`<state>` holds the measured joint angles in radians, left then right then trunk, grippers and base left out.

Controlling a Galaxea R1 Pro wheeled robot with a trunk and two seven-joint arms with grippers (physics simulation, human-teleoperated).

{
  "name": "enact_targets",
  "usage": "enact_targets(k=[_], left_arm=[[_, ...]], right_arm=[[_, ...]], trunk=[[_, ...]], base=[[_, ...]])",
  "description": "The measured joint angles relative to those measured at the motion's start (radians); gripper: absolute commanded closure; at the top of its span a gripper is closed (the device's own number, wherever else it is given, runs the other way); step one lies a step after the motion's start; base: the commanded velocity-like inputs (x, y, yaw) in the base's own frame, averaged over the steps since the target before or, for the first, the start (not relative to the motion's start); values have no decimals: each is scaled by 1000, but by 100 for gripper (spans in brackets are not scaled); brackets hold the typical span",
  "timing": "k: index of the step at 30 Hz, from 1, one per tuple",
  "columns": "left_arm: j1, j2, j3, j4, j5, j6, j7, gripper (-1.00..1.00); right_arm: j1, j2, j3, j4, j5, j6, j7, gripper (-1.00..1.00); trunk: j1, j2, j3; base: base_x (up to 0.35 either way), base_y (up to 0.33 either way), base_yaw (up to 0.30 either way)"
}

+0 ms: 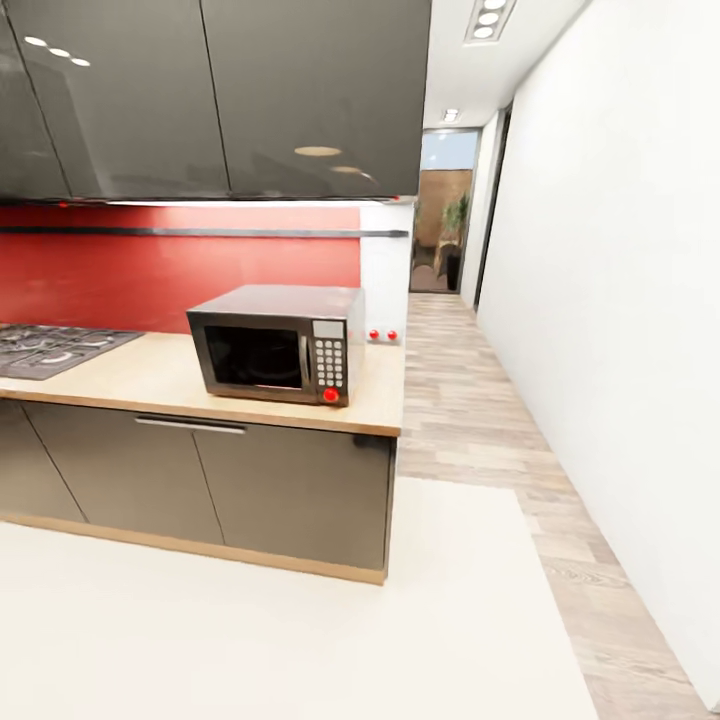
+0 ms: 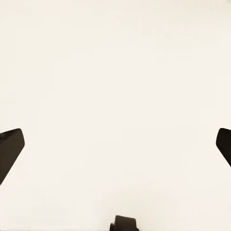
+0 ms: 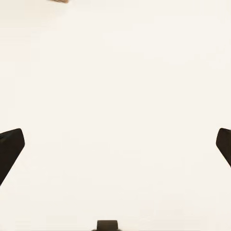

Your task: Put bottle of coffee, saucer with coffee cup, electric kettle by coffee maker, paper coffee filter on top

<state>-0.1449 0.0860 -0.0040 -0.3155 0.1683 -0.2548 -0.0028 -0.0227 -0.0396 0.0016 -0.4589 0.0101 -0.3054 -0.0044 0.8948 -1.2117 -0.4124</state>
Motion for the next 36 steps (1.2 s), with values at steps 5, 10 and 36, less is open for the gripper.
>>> enact_targets(k=[5,10,36], left_arm=[[0,0,0,0,0,0,0,-100],[0,3,0,0,1,0,0,-100],[0,9,1,0,2,0,1,-100]], right_arm=[[0,2,0,0,0,0,0,-100],[0,3,0,0,0,0,0,-100],[0,2,0,0,0,0,0,-100]], trunk=[[-19,35,16],[-38,70,31],[-138,252,113]], base=[[0,0,281],[0,0,281],[0,0,281]])
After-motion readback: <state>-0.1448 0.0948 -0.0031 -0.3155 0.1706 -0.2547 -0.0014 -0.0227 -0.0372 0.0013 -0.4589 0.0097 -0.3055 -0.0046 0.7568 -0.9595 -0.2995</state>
